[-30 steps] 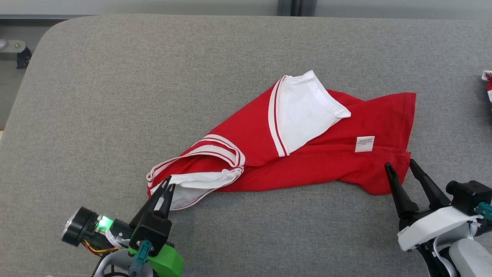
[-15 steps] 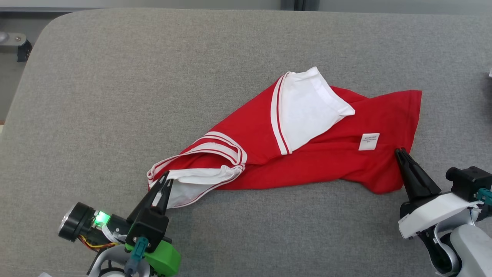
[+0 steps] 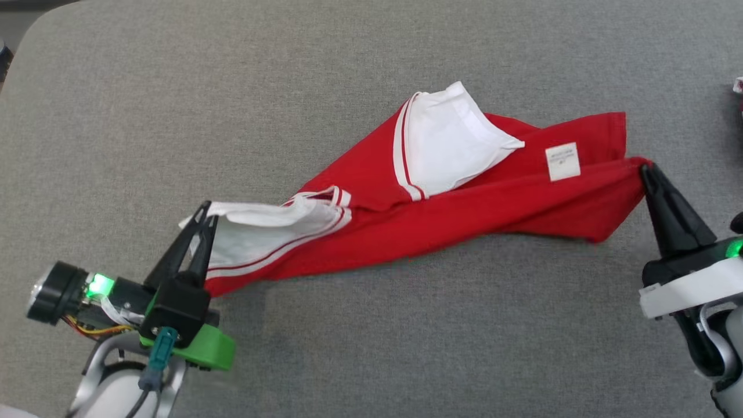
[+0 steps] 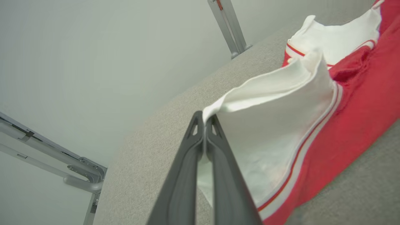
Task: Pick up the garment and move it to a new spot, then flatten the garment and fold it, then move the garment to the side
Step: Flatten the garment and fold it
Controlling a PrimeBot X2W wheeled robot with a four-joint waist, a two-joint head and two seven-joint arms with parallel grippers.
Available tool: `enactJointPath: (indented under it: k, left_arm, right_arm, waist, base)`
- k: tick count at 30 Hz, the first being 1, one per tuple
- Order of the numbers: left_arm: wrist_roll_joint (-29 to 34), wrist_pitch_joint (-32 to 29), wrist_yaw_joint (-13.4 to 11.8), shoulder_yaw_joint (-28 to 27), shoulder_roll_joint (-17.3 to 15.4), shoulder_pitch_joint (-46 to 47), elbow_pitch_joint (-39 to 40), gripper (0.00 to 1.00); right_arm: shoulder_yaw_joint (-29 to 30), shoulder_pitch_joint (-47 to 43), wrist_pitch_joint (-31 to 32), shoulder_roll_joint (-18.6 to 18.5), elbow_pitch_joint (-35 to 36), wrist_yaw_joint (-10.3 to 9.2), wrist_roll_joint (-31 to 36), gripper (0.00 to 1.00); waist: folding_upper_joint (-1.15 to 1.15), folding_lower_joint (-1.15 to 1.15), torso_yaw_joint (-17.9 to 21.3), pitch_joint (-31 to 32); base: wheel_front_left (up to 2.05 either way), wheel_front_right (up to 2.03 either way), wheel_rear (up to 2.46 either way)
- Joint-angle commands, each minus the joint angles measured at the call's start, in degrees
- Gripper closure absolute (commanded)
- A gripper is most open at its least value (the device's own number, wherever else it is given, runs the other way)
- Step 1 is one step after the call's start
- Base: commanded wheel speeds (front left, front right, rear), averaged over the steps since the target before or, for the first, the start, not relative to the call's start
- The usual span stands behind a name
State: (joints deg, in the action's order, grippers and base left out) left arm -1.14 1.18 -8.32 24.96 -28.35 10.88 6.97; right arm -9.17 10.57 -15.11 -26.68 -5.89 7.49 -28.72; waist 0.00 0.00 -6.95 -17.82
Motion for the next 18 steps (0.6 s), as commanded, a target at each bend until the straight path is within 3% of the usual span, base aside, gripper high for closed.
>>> enactJointPath:
  k: [1, 4, 8, 10, 12, 15, 18]
  left_arm:
    - [0.60, 0.31, 0.41, -0.82, -1.56, 2.42, 0.88, 1.00]
    - [0.45, -0.28, 2.48, -2.33, -3.61, 7.19, 3.00, 1.00]
    - [-2.43, -1.55, 8.58, -4.61, -6.10, 19.42, 3.86, 1.00]
    - [-5.10, -2.43, 12.44, -4.92, -5.68, 28.29, 0.87, 1.00]
    - [-10.22, -2.92, 14.72, -4.13, -3.85, 37.37, -3.49, 1.00]
    - [-14.89, -3.89, 15.70, -0.16, -4.28, 51.63, -11.87, 1.00]
    - [-19.23, -3.03, 15.66, 7.81, -5.59, 67.55, -19.58, 1.00]
  right_arm:
    - [1.35, 0.09, -0.03, -0.48, 1.86, 0.00, 0.43, 1.00]
    - [3.54, 1.94, -0.02, -1.16, 5.80, 0.00, 0.54, 1.00]
    - [4.12, 8.33, 0.08, -4.61, 8.00, 0.00, -1.03, 1.00]
    - [2.82, 15.48, 1.52, -6.33, 7.89, 0.00, -2.83, 1.00]
    - [0.25, 23.70, 3.94, -8.20, 6.46, 0.00, -4.83, 1.00]
    - [-4.53, 37.59, 7.41, -9.14, 1.57, -0.02, -7.31, 1.00]
    - [-9.56, 53.25, 11.38, -8.61, -5.92, -0.02, -9.69, 1.00]
  waist:
    - [0.00, 0.00, 0.25, 0.09]
    - [0.00, 0.00, 0.49, -0.53]
    - [0.00, 0.00, 0.68, -3.30]
    - [0.00, 0.00, 1.06, -5.62]
    - [0.00, 0.00, 1.61, -8.31]
    - [0.00, 0.00, 2.71, -12.67]
    - [0.00, 0.00, 3.93, -17.73]
  base:
    - [0.00, 0.00, 0.00]
    - [0.00, 0.00, 0.00]
    - [0.00, 0.00, 0.00]
    - [0.00, 0.00, 0.00]
    - [0.00, 0.00, 0.00]
    - [0.00, 0.00, 0.00]
    - [0.00, 0.00, 0.00]
